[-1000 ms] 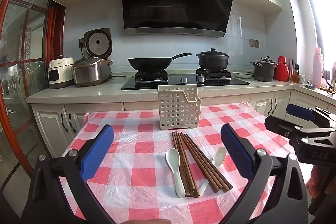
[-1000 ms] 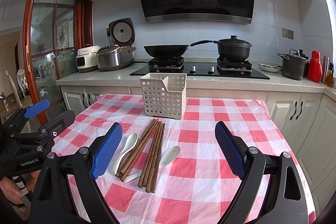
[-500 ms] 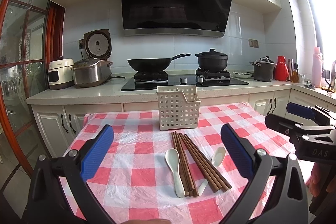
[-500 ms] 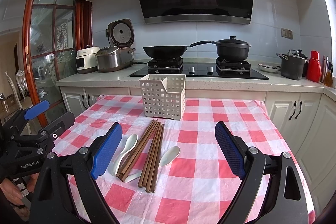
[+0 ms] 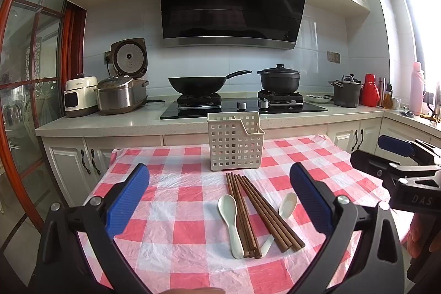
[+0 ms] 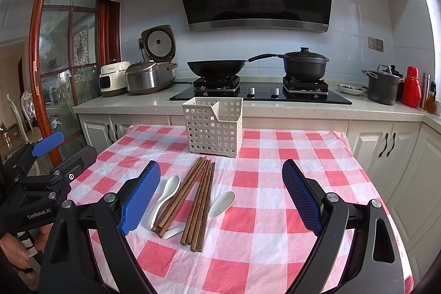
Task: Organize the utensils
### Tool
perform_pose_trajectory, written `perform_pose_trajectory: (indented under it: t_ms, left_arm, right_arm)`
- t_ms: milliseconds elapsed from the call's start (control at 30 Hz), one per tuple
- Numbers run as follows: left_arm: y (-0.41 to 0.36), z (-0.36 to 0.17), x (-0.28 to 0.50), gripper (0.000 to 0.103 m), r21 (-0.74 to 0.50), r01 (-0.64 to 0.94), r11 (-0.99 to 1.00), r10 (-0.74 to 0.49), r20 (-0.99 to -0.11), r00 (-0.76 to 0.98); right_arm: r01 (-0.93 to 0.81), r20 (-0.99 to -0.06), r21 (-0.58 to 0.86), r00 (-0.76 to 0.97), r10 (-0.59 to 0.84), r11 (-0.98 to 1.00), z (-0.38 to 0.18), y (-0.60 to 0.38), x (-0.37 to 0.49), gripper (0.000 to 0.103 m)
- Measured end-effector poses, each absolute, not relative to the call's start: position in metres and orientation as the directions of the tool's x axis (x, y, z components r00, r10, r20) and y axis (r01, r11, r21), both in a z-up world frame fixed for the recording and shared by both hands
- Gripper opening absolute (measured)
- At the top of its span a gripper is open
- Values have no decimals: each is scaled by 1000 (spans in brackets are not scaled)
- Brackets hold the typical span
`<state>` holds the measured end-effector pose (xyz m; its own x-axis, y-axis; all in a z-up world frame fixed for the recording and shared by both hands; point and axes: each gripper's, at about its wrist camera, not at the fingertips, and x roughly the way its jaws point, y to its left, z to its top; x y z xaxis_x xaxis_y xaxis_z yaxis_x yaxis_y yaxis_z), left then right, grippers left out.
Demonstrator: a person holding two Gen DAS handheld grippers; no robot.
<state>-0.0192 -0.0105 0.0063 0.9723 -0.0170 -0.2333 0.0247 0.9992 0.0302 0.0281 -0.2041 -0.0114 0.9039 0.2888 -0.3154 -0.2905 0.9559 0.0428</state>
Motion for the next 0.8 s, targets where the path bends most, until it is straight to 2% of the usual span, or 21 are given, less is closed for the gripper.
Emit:
perform_pose_trajectory:
  t_ms: [800]
  left_arm:
    - [-9,7,-20,99,32,24,999,-16,-234,972]
  right_arm:
    - [-291,-317,47,903,291,956,-10,-202,25,85]
